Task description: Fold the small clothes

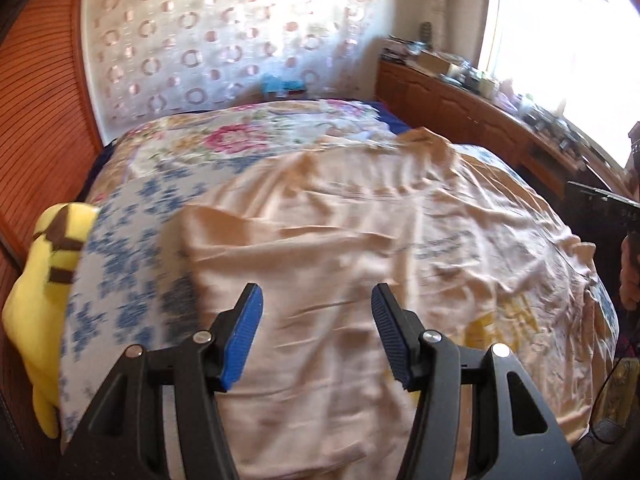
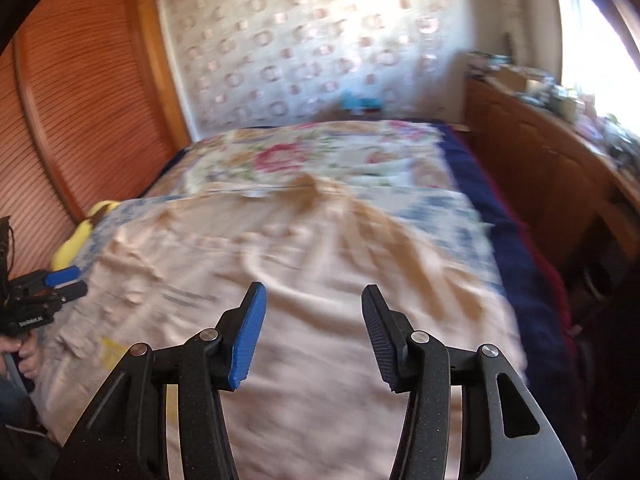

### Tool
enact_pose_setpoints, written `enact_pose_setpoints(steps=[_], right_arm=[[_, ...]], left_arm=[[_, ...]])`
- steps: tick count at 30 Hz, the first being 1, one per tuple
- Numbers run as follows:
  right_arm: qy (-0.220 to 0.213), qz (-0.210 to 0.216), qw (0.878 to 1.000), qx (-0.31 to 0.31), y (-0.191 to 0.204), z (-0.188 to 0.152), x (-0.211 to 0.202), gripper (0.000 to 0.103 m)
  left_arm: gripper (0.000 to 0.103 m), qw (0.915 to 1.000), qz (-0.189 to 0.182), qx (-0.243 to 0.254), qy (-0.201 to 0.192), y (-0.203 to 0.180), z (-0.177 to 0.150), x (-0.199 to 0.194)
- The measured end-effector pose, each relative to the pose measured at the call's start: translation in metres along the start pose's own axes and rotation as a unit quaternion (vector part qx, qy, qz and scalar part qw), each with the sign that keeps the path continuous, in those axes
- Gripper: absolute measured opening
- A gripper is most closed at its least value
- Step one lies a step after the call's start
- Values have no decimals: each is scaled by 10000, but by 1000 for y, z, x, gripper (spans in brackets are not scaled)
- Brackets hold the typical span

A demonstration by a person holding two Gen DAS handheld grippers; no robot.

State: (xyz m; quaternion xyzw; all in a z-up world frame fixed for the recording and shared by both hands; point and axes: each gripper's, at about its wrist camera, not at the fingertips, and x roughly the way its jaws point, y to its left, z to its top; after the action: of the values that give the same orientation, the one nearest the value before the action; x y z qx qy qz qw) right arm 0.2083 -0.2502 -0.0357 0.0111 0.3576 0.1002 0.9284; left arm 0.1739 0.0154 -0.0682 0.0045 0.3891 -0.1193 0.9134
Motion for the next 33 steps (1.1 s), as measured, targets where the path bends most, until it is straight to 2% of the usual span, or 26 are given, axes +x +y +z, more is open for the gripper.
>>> enact_pose_setpoints(steps=[7, 12, 15, 22, 25, 26, 29, 30, 31, 33], right_arm=[[261, -732, 9959, 471, -83, -42, -28, 50], [460, -770, 9927, 801, -110, -68, -29, 50], [554, -659, 9924, 880, -115, -78, -27, 50], [735, -773, 9897, 955, -123, -88, -22, 50], [753, -758, 9899, 930, -122, -92, -23, 38], [751, -758, 9901, 913, -121, -92, -22, 37], [744, -970, 9897, 742, -118, -90, -25, 24], [740, -1029, 9894, 715, -118, -90, -25, 13], [725, -1086, 9891, 677, -118, -89, -26, 6], [687, -996, 9905, 660, -118, -86, -28, 4]], left_arm=[[56, 9992, -218, 263, 224, -41, 0, 22], [56, 9982, -232, 389, 398, -56, -3, 33], [56, 9975, -210, 452, 499, -63, -6, 38], [56, 9970, -119, 540, 536, -67, -10, 44], [57, 9967, -38, 667, 451, -72, -13, 45], [56, 9968, -25, 681, 421, -73, -14, 44], [57, 9970, -71, 633, 428, -70, -13, 45], [57, 9970, -67, 636, 426, -70, -13, 45], [57, 9970, -51, 651, 421, -71, -14, 44], [57, 9970, -43, 655, 421, -71, -14, 45]])
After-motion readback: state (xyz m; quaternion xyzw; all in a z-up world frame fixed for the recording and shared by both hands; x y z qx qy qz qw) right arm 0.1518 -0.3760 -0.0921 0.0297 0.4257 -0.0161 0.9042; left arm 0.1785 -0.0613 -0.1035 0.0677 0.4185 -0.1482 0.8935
